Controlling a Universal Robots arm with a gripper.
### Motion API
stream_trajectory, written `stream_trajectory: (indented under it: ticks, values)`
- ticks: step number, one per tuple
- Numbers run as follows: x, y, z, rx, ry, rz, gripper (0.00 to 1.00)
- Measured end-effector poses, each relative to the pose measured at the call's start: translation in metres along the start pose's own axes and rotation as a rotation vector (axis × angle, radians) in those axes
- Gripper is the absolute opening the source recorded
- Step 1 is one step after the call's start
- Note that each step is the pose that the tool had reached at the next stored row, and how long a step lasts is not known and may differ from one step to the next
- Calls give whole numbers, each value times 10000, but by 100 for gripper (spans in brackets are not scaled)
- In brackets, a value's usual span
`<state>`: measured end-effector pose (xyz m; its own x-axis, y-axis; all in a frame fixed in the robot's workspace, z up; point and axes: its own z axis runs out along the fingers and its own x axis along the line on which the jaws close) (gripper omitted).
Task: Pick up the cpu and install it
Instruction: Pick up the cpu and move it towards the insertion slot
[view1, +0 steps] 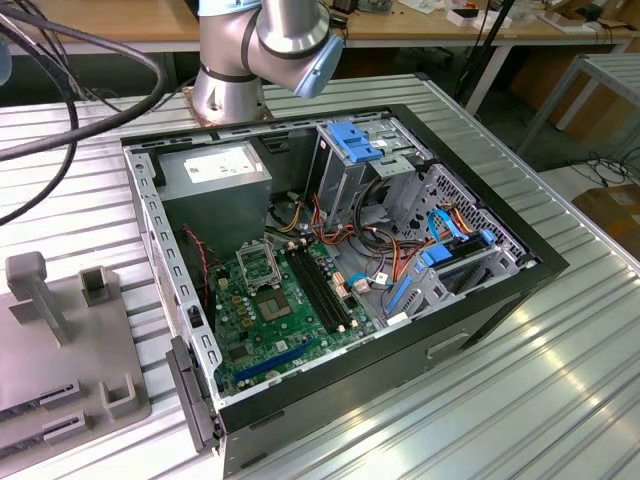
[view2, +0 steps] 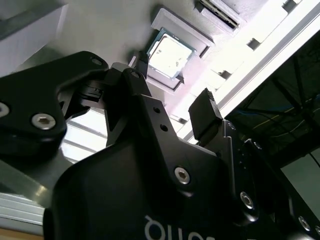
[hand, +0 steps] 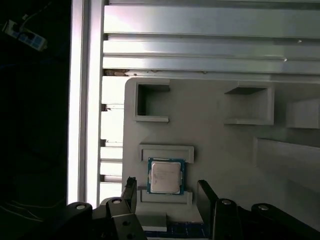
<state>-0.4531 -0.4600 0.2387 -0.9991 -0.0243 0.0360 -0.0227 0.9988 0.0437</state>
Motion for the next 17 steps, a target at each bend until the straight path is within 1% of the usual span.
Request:
stream_trajectory:
  ticks: [4, 6, 15, 17]
  values:
    - [0, -8, 69, -2, -3, 56, 60]
    - [4, -14, 92, -2, -3, 60, 60]
    - [7, -15, 101, -2, -2, 61, 60]
    - [7, -15, 111, -5, -6, 61, 60]
